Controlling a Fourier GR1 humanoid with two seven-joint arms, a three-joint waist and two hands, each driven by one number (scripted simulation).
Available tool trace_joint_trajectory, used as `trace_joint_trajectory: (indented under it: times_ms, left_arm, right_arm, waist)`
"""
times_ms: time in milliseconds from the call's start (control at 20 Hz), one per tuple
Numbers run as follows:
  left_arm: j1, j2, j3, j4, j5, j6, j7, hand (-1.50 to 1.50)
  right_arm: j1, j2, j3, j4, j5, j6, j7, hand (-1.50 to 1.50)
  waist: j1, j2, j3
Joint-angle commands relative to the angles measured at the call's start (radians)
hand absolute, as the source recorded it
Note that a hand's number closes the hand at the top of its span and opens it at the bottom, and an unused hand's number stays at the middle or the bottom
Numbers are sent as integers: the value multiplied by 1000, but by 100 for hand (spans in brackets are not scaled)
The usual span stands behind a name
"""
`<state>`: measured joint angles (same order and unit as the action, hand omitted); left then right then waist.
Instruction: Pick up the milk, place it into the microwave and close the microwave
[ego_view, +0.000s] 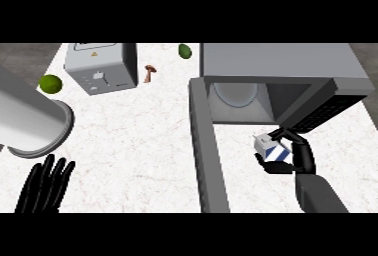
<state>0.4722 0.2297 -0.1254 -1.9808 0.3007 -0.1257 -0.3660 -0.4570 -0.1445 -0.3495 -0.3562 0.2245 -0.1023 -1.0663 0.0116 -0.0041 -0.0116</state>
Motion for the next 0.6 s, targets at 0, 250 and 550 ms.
trace_joint_trajectory:
  times_ms: [0, 250, 550]
  left_arm:
    - [21, 23, 41, 7, 48, -49, -1, -150]
    - [-9, -5, 52, 24, 28, -19, 11, -150]
    - [-8, 23, 123, 58, 73, -88, 9, -150]
  right_arm:
    - [-26, 44, 8, -39, -29, 55, -26, 150]
    - [28, 140, 92, -189, -50, 26, 37, 150]
    - [108, 143, 263, -393, -123, -124, 172, 150]
  waist:
    - [-2, 4, 12]
    - [-17, -3, 10]
    - [-10, 0, 11]
